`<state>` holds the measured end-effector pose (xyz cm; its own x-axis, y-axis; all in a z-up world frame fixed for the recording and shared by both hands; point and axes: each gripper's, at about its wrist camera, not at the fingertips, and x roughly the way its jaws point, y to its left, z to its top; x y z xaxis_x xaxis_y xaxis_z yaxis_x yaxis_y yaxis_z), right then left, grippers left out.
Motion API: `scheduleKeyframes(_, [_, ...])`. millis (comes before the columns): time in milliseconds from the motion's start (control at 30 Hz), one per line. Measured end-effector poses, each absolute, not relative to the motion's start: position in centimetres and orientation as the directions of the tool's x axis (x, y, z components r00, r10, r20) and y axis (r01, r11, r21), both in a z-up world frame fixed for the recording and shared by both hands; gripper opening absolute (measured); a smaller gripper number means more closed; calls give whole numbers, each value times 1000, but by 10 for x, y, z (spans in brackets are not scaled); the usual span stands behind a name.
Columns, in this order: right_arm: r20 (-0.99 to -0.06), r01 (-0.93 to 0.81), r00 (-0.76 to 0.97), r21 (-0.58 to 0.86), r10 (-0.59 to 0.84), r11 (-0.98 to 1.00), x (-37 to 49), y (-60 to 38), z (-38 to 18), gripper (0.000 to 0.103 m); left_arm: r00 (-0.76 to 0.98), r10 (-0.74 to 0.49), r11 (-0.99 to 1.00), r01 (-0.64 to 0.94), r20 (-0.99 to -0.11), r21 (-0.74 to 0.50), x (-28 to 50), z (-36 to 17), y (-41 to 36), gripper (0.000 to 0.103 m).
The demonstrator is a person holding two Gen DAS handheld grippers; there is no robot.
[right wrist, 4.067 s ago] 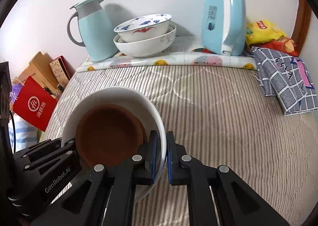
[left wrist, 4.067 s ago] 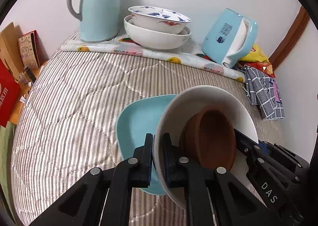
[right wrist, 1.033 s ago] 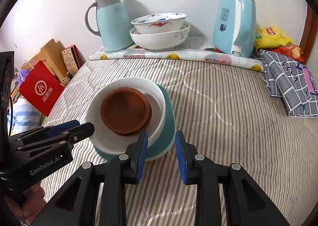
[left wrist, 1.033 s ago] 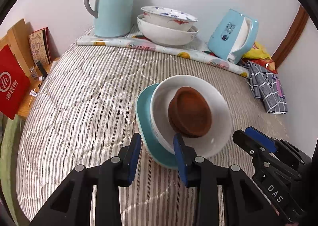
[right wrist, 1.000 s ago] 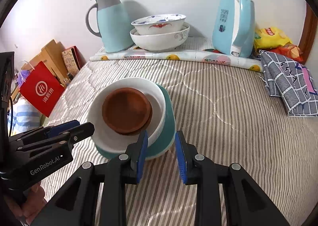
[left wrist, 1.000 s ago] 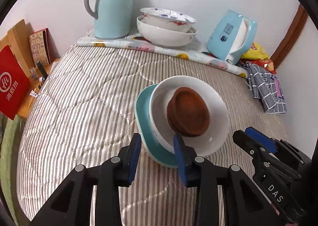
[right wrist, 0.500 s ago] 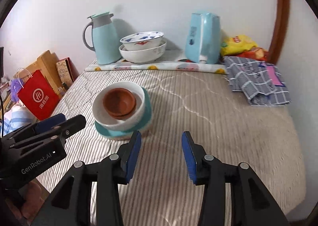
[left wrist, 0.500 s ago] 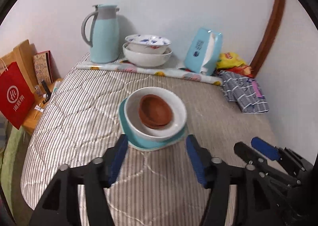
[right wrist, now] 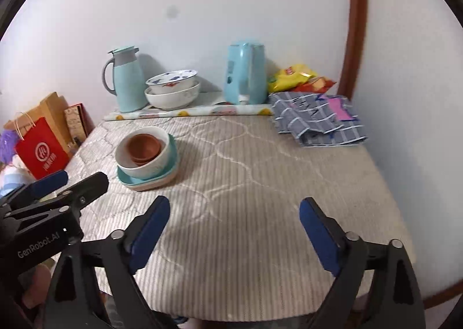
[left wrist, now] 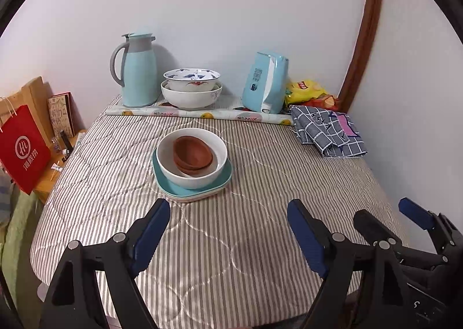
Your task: Organize plates and bowls
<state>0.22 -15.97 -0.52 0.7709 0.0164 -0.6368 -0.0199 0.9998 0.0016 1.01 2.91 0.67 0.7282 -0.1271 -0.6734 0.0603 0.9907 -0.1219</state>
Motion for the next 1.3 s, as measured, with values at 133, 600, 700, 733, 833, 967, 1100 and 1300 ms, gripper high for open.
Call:
scheduleKeyframes(133, [-634,-8,773,10,13,1000,-10,-169,-5,91,734,-122,992,63,-668,-112,2,8,26,82])
scheduleKeyframes(600, [-619,6,786,19,7,1000,-31,-178,2,91,734,-125,992,68,-667,-110,-11,10,24,82])
scheduleKeyframes(700, [-619,4,785,18,8,1000,-32,-176,2,91,734,-128,991,68,-667,-116,-13,10,25,83])
scheduleKeyframes(733, [-617,5,787,23,10,1000,-32,-176,3,91,734,-128,991,68,-667,-115,-12,10,25,83])
scheduleKeyframes(833, [-617,5,787,30,15,1000,-33,-176,3,91,734,-127,991,66,-667,-116,-12,11,25,82])
scheduleKeyframes(967, [-617,7,787,29,12,1000,-34,-176,4,91,733,-129,991,67,-668,-118,-12,10,25,83])
scheduleKeyframes(1100, [-617,8,787,30,13,1000,-35,-176,4,91,734,-129,991,68,-667,-116,-13,10,25,83])
scheduleKeyframes(1300, [-617,8,787,32,13,999,-35,-175,4,91,734,-128,991,67,-667,-116,-13,10,25,82])
